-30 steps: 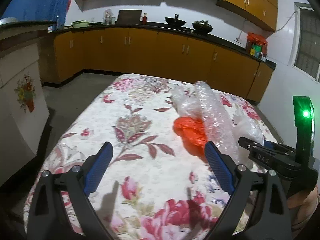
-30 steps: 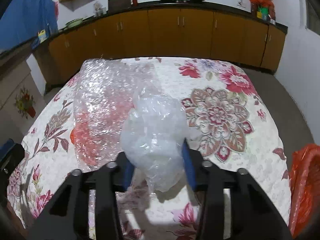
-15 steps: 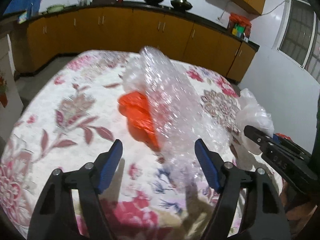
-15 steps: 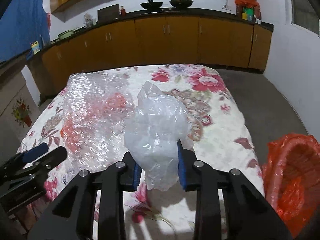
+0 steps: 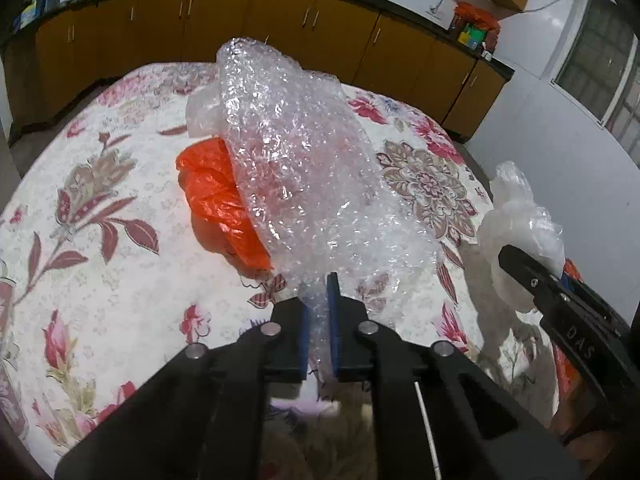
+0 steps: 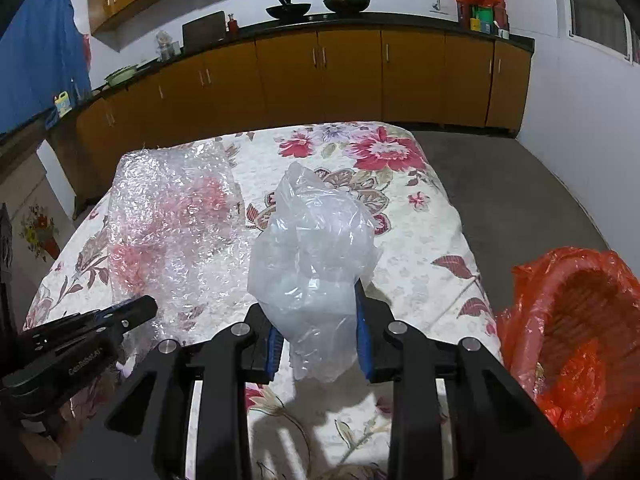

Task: Collect trash
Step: 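Carry the clear bag and bubble wrap over the basket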

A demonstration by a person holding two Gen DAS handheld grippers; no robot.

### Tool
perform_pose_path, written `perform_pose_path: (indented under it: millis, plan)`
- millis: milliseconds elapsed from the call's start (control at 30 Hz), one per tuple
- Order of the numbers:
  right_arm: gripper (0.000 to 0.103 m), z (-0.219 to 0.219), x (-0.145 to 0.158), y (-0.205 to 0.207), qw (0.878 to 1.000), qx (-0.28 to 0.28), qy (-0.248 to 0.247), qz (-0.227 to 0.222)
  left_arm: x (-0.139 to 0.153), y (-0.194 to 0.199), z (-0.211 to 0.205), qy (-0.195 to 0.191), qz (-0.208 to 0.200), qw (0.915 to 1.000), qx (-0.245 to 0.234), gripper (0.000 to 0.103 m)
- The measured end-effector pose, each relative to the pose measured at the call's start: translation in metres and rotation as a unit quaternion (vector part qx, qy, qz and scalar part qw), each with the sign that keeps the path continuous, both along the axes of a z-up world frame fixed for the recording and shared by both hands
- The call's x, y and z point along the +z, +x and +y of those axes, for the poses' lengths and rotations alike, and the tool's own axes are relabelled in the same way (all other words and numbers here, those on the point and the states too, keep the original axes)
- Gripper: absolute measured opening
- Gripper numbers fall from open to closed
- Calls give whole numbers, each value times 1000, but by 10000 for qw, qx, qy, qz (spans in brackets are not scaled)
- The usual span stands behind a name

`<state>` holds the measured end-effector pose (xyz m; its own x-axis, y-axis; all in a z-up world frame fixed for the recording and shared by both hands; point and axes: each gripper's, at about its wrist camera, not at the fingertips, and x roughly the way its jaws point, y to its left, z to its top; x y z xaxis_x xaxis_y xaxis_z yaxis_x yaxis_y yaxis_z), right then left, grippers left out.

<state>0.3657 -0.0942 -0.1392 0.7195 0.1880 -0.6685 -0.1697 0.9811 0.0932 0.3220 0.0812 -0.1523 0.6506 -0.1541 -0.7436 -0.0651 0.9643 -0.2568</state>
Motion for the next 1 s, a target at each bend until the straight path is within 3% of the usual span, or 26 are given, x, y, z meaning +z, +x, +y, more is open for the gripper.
perform_pose_path:
  millis: [233,500,1000]
  plan:
    - [30,-7,7,-10,10000,-35,17,-76,24,-25,-6,432,-449,9979,-171,8]
    - [30,-24,20,-26,9996,-187,76,-189,52,-47,-20,674,-813,9936,-401,8]
    - [30,-80,37,-64,9968,-723,105,-318,88,-73,-82,511,-1248,9838,-1182,7]
